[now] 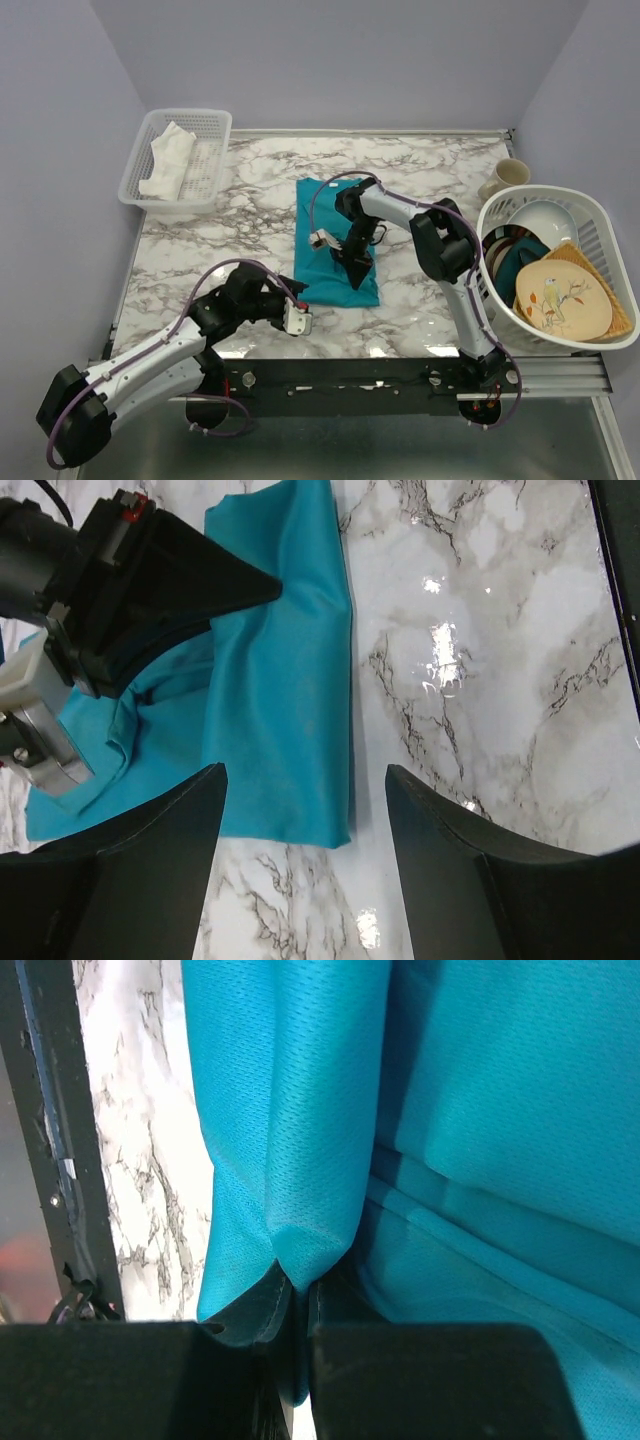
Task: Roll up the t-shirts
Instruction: Roll the T-shirt to the center of the board.
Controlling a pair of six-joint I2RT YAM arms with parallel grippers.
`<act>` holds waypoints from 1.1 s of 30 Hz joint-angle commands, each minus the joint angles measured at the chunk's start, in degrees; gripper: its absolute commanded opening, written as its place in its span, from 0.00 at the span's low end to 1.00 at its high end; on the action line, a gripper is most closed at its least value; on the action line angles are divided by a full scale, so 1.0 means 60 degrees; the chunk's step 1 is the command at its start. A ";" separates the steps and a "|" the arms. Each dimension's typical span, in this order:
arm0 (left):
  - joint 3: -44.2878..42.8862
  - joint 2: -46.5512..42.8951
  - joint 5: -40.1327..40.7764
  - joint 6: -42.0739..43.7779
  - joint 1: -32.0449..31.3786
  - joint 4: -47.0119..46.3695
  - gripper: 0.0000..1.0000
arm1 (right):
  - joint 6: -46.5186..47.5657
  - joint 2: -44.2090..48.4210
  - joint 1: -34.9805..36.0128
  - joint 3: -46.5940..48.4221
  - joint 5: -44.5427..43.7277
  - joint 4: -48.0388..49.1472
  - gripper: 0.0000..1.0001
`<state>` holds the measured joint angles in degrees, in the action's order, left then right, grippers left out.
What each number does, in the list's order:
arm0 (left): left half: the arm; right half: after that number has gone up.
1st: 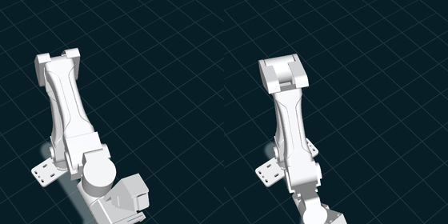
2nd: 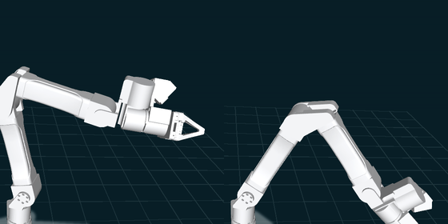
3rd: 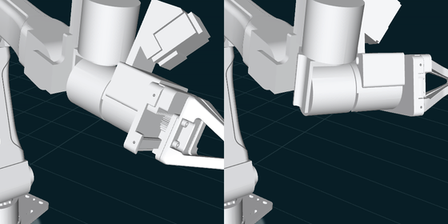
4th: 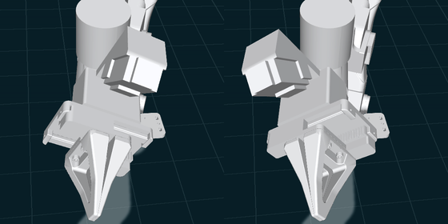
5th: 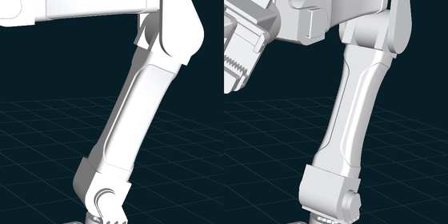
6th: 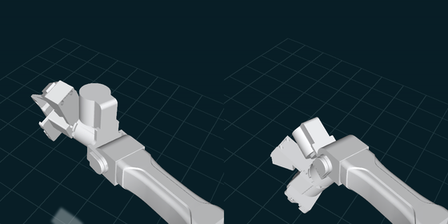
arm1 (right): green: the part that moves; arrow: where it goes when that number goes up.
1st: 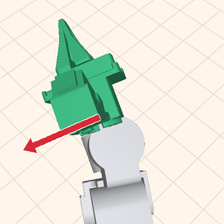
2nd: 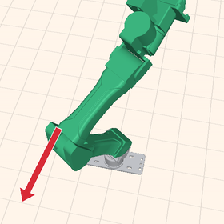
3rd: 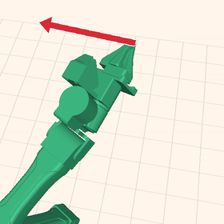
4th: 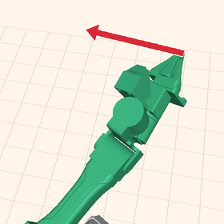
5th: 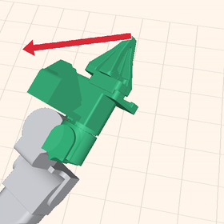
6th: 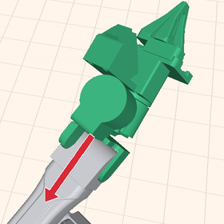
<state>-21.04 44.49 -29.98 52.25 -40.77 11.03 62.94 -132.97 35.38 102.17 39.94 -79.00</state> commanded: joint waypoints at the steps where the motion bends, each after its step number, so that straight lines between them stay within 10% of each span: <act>1: 0.0166 0.0143 0.0762 0.0270 -0.0996 -0.0871 0.72 | 0.0758 0.0306 0.0212 0.0095 0.0125 -0.0206 0.06; 14: 0.0649 0.2793 0.4524 0.1559 -0.2872 -0.2861 0.66 | 0.1493 -0.0544 0.0227 0.1223 0.0315 -0.1394 0.06; 33: 0.2378 0.2762 0.6256 0.1854 -0.2989 -0.4122 0.71 | 0.0717 -0.1437 0.0579 0.1575 -0.0578 -0.1394 0.07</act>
<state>-8.56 55.53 3.77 64.10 -58.63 -11.55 67.29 -137.67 37.74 111.50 40.29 -79.90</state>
